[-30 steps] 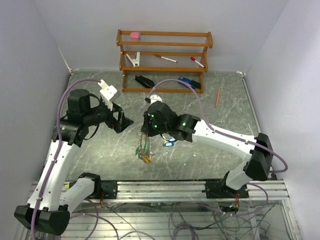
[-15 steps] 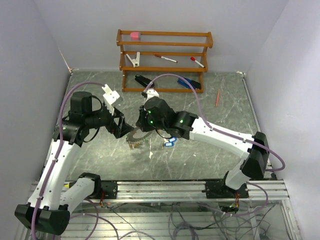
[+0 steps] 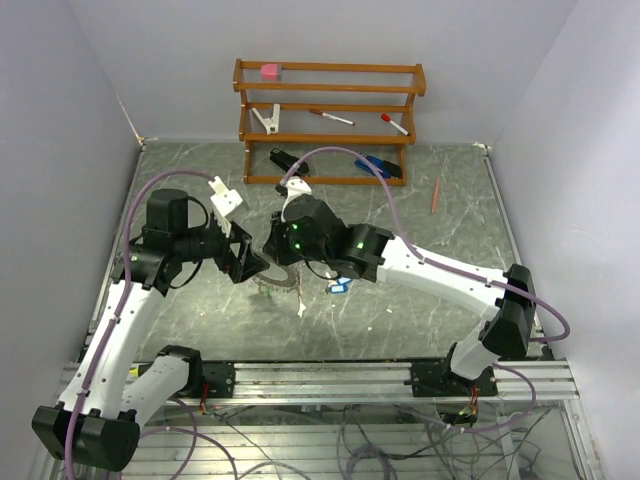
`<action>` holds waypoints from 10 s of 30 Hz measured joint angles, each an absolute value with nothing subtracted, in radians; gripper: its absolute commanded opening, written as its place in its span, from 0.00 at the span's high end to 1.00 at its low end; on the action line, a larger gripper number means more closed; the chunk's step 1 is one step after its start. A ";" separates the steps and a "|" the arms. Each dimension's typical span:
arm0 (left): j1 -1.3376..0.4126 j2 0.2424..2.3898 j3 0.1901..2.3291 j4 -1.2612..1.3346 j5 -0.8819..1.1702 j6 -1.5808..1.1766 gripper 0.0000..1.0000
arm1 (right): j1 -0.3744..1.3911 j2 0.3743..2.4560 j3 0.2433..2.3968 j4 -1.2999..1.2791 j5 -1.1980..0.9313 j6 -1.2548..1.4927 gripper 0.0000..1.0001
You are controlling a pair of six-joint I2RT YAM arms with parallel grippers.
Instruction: Put the keys on the keyring
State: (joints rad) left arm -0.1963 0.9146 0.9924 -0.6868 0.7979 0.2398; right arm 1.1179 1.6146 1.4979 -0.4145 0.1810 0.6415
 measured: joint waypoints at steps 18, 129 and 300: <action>-0.196 0.896 0.920 -0.686 0.893 0.362 0.22 | 1.145 1.570 1.497 -0.378 0.164 0.650 1.00; -0.196 0.949 1.039 -0.938 1.090 0.678 0.56 | 1.166 1.528 1.506 -0.452 0.088 0.747 1.00; -0.152 1.023 1.087 -0.797 0.886 0.355 0.93 | 0.895 1.444 1.360 -0.335 -0.308 0.745 1.00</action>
